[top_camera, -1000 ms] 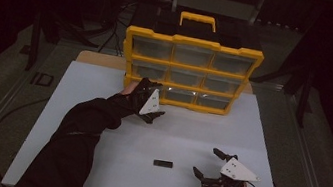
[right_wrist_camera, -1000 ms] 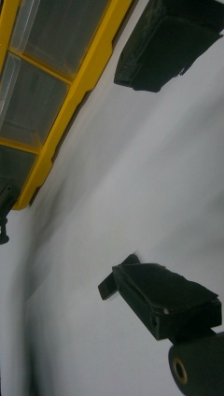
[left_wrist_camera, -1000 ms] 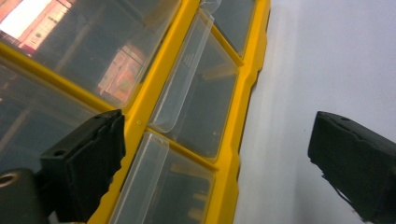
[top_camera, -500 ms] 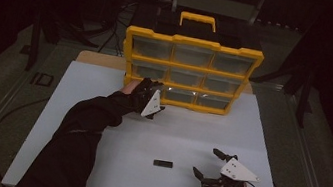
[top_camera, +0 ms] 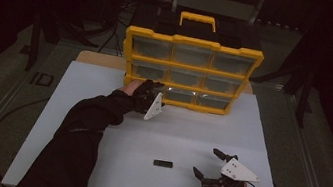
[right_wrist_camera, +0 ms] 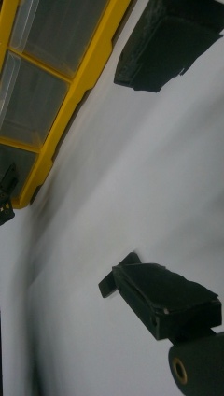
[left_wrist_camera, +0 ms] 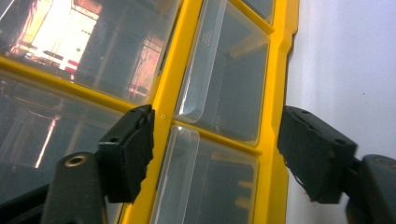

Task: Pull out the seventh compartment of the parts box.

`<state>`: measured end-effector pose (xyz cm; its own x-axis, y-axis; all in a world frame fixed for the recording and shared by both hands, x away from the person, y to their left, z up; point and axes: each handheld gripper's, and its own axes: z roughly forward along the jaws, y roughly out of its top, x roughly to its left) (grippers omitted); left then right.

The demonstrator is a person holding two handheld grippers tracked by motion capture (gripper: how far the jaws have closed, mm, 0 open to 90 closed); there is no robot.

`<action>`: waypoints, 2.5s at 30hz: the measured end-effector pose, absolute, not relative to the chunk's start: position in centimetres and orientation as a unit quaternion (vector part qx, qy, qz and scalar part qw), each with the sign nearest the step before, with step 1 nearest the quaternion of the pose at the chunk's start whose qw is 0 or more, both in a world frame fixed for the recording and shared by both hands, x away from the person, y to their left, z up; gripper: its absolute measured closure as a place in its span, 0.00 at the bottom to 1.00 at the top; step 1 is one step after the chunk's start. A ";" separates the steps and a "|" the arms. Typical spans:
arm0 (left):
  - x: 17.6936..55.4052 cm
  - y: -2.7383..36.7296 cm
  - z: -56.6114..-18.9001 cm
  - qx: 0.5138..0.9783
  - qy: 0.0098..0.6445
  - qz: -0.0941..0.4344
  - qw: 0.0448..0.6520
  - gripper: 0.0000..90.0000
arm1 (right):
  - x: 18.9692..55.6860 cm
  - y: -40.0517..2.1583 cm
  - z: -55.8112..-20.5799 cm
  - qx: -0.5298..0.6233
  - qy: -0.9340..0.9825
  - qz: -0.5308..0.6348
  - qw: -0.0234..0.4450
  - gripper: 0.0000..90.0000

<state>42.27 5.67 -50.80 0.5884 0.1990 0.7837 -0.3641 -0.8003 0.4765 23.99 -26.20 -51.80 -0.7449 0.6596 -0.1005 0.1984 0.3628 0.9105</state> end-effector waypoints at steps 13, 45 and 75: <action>42.4 5.3 -51.5 0.826 -0.051 0.488 0.277 0.40 | 24.0 -26.2 -51.8 0.271 0.792 0.495 0.232 0.09; 42.4 5.1 -51.3 0.824 -0.033 0.500 0.264 0.64 | 23.8 -26.4 -51.6 0.275 0.789 0.498 0.232 0.09; 42.1 4.3 -51.5 0.820 -0.053 0.534 0.199 0.73 | 23.9 -26.1 -51.7 0.279 0.790 0.495 0.230 0.09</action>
